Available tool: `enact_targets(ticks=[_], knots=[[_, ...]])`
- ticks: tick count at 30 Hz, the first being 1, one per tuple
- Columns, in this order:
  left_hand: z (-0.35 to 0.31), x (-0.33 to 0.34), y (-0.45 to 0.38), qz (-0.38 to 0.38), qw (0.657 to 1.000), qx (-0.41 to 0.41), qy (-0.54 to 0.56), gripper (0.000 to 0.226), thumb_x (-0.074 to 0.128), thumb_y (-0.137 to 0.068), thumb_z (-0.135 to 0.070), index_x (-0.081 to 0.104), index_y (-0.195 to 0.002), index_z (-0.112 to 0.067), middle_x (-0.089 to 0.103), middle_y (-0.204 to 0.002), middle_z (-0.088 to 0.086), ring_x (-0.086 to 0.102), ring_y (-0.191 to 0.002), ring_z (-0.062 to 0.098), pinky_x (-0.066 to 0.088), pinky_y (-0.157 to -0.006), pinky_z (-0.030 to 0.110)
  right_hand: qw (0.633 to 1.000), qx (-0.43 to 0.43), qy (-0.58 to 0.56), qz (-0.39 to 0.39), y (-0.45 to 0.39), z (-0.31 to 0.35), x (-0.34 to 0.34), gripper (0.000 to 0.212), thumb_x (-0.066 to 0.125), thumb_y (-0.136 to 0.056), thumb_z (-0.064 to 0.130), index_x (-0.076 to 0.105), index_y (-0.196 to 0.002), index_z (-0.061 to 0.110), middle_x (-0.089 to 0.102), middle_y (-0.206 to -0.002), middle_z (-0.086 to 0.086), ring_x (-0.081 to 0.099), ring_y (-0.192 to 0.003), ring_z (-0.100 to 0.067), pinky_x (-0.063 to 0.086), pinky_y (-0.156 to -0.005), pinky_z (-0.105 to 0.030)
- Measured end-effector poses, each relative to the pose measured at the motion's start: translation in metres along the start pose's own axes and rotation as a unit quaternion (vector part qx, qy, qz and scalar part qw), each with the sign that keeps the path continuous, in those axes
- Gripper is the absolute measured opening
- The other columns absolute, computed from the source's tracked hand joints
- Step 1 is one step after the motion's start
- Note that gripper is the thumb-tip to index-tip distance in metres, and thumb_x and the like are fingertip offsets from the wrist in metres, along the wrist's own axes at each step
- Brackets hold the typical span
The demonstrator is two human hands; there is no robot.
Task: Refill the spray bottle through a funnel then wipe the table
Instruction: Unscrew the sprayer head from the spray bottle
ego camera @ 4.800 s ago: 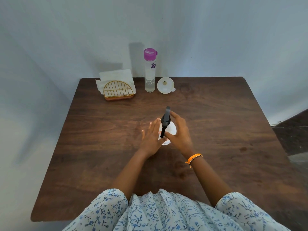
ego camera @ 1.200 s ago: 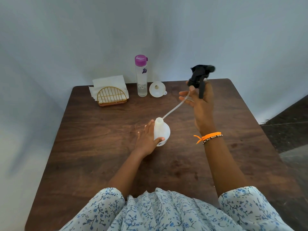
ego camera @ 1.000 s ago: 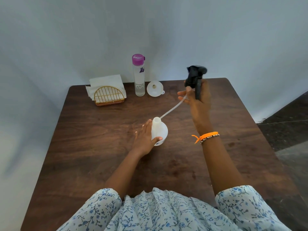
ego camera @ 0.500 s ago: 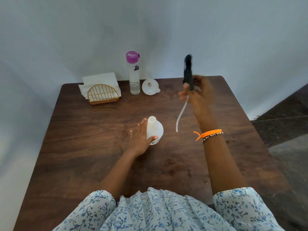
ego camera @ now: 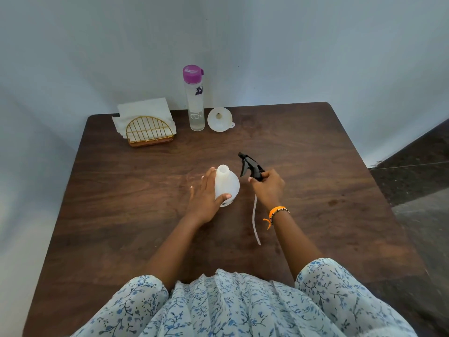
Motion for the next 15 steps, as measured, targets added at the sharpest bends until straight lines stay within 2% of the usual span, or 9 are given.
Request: enact_targets(ticks=[6, 15], knots=[[0.002, 0.002, -0.001, 0.001, 1.000, -0.010, -0.005, 0.081, 0.053, -0.088, -0.045, 0.000, -0.146, -0.024, 0.009, -0.156, -0.001, 0.013, -0.142, 0.025, 0.010, -0.114, 0.055, 0.998, 0.025, 0.061, 0.013, -0.007, -0.019, 0.015, 0.034, 0.073, -0.075, 0.030, 0.053, -0.094, 0.009, 0.064, -0.101, -0.012, 0.058, -0.096, -0.031, 0.043, -0.072, -0.033], [0.003, 0.005, -0.002, 0.010, 1.000, -0.012, 0.023, 0.082, 0.054, -0.088, -0.043, -0.001, -0.146, -0.025, 0.009, -0.156, -0.002, 0.013, -0.142, 0.024, 0.012, -0.114, 0.057, 0.994, 0.021, 0.103, 0.020, -0.006, -0.030, 0.019, 0.036, 0.070, -0.076, 0.039, 0.050, -0.095, 0.016, 0.063, -0.102, -0.006, 0.058, -0.096, -0.027, 0.042, -0.069, -0.032]])
Point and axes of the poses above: each hand's wrist, its own y-axis away from the middle knuckle, its own x-axis out of the palm, z = x × y, the point moved 8 cm from there along -y, towards the middle knuckle
